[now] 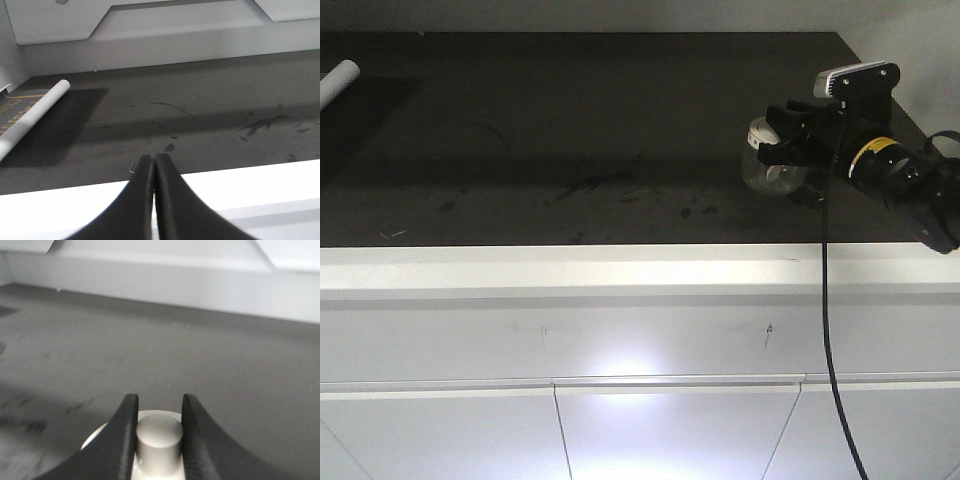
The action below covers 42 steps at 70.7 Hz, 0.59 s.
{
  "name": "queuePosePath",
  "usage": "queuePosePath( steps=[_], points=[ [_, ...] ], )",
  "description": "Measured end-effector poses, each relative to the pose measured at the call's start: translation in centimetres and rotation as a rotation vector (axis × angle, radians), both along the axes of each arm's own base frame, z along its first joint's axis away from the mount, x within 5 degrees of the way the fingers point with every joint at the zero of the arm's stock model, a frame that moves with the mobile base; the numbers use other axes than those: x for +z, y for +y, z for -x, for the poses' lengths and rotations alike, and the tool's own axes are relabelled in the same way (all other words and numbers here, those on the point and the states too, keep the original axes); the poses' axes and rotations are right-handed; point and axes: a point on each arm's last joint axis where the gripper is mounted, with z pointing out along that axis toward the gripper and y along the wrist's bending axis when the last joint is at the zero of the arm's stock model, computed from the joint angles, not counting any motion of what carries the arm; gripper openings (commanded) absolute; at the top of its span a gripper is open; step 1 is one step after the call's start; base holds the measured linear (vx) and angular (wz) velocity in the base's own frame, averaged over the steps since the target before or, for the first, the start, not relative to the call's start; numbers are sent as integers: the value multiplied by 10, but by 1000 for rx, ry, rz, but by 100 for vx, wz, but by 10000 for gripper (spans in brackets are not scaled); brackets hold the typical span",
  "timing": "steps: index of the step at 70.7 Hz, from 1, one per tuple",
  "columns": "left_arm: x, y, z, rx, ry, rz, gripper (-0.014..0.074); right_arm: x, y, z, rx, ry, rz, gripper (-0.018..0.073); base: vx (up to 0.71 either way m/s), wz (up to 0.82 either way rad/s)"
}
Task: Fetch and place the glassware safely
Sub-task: 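Close the right gripper around the white lid of the glass jar, then lift the jar and pull it out of the hood toward the robot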
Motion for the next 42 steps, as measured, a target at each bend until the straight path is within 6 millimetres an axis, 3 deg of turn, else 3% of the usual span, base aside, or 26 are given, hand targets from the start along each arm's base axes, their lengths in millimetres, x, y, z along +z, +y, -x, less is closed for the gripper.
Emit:
queuePosePath(
  steps=[26, 42],
  points=[
    [0, 0, 0, 0, 0, 0, -7, 29, -1, 101, 9, -31, 20, -4, 0, 0],
    [0, 0, 0, 0, 0, 0, -7, 45, 23, 157, 106, -104, 27, -4, 0, 0]
  ],
)
